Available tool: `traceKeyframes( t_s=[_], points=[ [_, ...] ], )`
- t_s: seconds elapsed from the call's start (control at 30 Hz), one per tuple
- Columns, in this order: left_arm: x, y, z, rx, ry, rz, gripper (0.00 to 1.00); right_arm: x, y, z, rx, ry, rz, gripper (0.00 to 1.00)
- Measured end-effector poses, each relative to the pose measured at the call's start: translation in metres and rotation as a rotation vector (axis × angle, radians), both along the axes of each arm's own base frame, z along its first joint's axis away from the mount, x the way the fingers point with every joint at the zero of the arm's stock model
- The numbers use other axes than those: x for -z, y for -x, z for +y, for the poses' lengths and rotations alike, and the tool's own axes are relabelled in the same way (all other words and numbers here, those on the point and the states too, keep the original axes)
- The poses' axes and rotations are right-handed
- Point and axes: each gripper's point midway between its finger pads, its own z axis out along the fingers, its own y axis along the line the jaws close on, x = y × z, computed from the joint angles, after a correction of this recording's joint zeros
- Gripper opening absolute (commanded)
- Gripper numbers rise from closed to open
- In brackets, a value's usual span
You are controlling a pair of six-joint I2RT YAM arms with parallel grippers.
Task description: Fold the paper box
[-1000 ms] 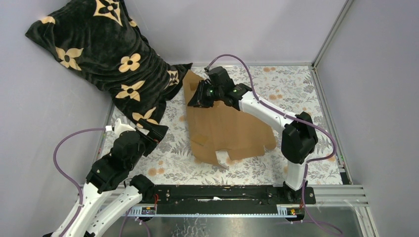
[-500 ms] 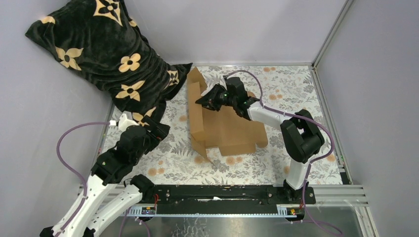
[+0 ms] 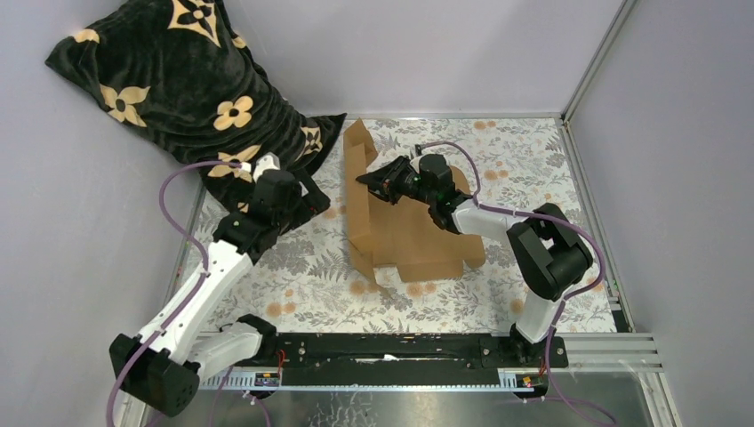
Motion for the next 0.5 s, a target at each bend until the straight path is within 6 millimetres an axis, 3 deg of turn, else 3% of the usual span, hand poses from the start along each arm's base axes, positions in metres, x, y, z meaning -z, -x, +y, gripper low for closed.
traceKeyframes(
  t_s=[0.23, 0.3, 0.37, 0.5],
  points=[
    [-0.008, -0.032, 0.002, 0.052, 0.019, -0.034, 0.98, -0.004, 0.002, -0.003, 0.024, -0.079, 0.013, 0.22],
    [-0.022, -0.041, 0.007, 0.056, 0.015, -0.063, 0.98, -0.009, -0.002, -0.003, 0.036, -0.118, 0.011, 0.21],
    [-0.046, -0.050, 0.019, 0.040, 0.008, -0.118, 0.98, -0.012, -0.007, -0.002, 0.053, -0.155, 0.008, 0.21],
    [-0.072, -0.062, 0.045, -0.012, -0.006, -0.179, 0.98, -0.014, -0.019, 0.001, 0.091, -0.199, 0.011, 0.20]
  ],
)
